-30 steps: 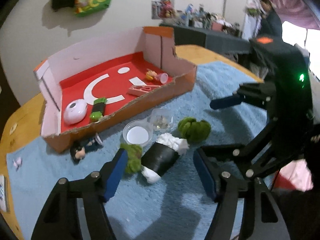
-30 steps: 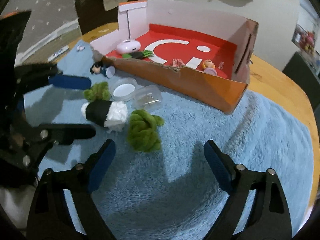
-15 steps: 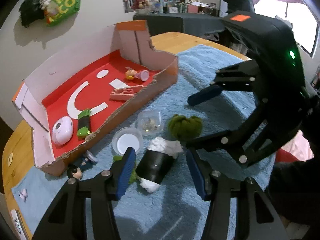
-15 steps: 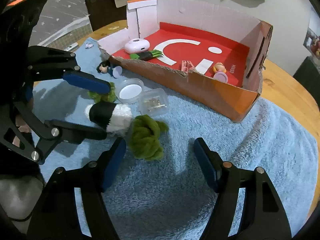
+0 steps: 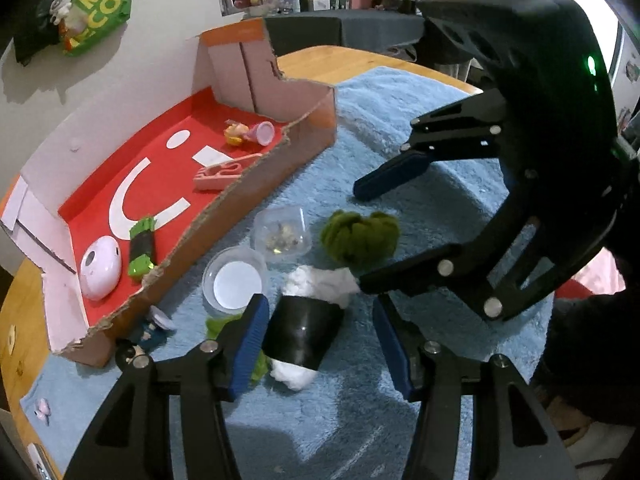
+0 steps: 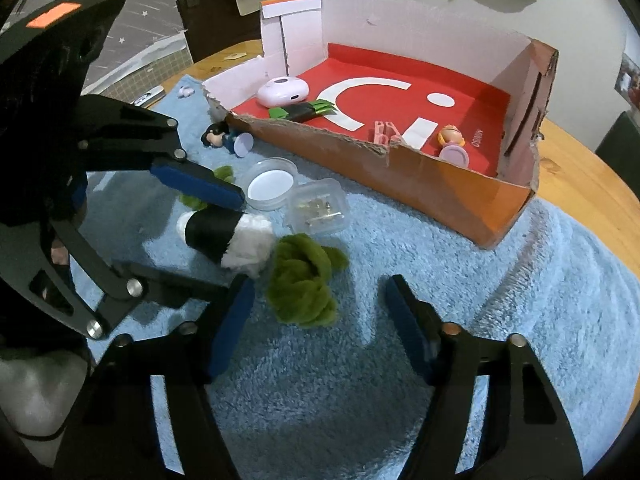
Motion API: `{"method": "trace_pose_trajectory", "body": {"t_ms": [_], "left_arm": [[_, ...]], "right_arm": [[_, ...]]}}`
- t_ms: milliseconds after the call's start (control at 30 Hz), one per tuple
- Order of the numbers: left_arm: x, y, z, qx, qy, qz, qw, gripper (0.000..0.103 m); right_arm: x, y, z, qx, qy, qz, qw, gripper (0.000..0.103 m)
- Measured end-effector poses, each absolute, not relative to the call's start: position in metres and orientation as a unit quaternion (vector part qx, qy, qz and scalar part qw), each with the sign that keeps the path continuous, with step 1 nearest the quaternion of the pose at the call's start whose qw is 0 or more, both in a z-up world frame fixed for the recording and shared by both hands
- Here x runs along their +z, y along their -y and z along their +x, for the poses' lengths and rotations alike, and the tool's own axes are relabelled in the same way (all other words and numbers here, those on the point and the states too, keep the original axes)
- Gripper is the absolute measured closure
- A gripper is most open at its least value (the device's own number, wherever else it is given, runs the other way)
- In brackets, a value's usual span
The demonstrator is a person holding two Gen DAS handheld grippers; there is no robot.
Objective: Organize objects
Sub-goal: 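Close left tool on the black cup while right tool closes on the green yarn ball, then carry the black cup with left tool while right tool carries the yarn ball into the box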
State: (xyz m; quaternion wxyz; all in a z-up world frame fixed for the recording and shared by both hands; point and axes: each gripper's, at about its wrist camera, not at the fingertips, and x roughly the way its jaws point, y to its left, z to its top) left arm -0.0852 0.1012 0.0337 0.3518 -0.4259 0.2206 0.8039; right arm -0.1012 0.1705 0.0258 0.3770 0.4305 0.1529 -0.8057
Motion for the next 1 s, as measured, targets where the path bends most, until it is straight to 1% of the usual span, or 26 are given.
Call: {"method": "trace_pose_trajectory", "body": {"t_ms": [33,67,100,133,167,233,433,600,733,900,1000], "left_arm": [[0.034,-0.1,-0.085,0.805,-0.219,-0.424,0.353,0.047],[0.034,-0.099,-0.086,0.806,-0.213,-0.424,0.354,0.049],[0.034,-0.098,-0.087,0.807,-0.208,-0.425,0.354,0.055],[0.034,-0.096,-0.088,0.809,-0.205,-0.425,0.351,0.058],[0.034,-0.095,-0.089,0.81,-0.201,-0.426,0.349,0.064],[0.034,-0.092,-0.09,0.812,-0.188,-0.427,0.351,0.064],[0.043,-0.088,-0.077,0.829,-0.157,-0.41,0.348,0.065],[0.064,-0.082,-0.057,0.859,-0.122,-0.371,0.333,0.065],[0.08,-0.072,-0.04,0.895,-0.107,-0.324,0.286,0.065],[0.094,-0.049,-0.031,0.925,-0.048,-0.292,0.238,0.065],[0.097,-0.038,-0.029,0.938,-0.023,-0.279,0.203,0.065]], "right_arm": [[0.026,-0.17,-0.101,-0.806,-0.154,0.43,0.377,0.042],[0.026,-0.17,-0.101,-0.807,-0.154,0.429,0.377,0.044],[0.026,-0.17,-0.101,-0.806,-0.153,0.428,0.378,0.05],[0.026,-0.169,-0.101,-0.807,-0.154,0.427,0.378,0.056],[0.026,-0.169,-0.1,-0.809,-0.156,0.424,0.376,0.059],[0.026,-0.17,-0.099,-0.808,-0.15,0.425,0.38,0.073],[0.032,-0.176,-0.089,-0.826,-0.135,0.407,0.365,0.074],[0.053,-0.182,-0.075,-0.853,-0.115,0.376,0.343,0.074],[0.074,-0.185,-0.063,-0.88,-0.097,0.34,0.316,0.074],[0.096,-0.179,-0.047,-0.906,-0.087,0.299,0.287,0.074],[0.102,-0.171,-0.043,-0.91,-0.076,0.292,0.286,0.074]]}}
